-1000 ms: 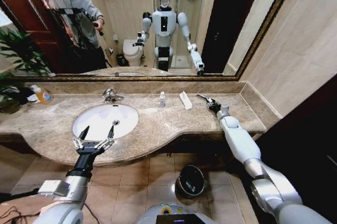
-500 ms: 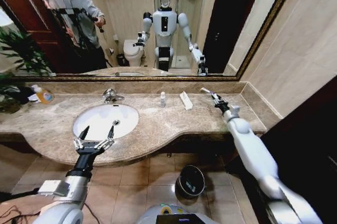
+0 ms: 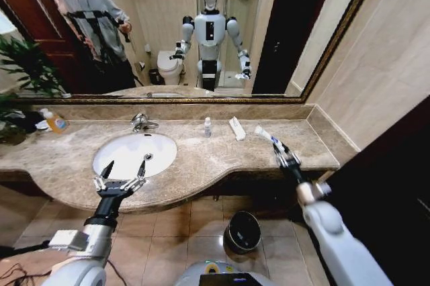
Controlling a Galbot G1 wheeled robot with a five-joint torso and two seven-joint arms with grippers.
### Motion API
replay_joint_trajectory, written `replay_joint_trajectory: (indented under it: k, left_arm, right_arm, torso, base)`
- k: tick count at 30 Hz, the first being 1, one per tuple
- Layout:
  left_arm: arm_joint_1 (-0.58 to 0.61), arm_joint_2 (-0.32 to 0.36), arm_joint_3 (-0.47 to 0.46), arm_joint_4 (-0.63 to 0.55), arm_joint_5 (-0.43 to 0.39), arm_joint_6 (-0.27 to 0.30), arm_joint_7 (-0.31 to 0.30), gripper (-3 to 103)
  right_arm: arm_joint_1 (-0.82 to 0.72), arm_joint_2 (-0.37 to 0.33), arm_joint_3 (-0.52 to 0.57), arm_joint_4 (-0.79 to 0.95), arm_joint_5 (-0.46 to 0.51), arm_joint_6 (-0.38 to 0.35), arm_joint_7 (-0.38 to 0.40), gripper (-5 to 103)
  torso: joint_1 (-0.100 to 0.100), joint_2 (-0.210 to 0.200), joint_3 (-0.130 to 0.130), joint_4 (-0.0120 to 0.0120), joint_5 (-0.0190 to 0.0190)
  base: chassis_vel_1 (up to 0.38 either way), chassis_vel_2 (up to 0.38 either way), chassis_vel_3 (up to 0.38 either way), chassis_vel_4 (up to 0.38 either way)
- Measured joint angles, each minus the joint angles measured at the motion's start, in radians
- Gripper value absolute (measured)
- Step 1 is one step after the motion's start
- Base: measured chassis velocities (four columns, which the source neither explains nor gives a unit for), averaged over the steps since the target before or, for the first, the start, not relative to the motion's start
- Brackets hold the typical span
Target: Pick up the trash from the sink and place it in the trash bin.
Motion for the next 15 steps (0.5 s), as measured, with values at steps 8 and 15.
replay_joint_trajectory:
  k: [8, 15]
  left_arm:
    - [0.0, 0.0, 0.0, 0.0, 0.0, 0.0, 0.0, 100]
    - [0.0, 0.0, 0.0, 0.0, 0.0, 0.0, 0.0, 100]
  right_arm:
    - [-0.178, 0.073, -0.057, -0.243, -0.044, 0.164, -0.091, 33]
    - [-0.052, 0.095, -0.107, -0.602, -0.167, 0.195, -0.102, 33]
  torso:
    - [0.0, 0.0, 0.0, -0.0002, 0.0005]
    - [0.0, 0.0, 0.0, 0.0001, 0.0003]
  base:
    - [0.0, 0.0, 0.0, 0.0]
    - [0.0, 0.0, 0.0, 0.0]
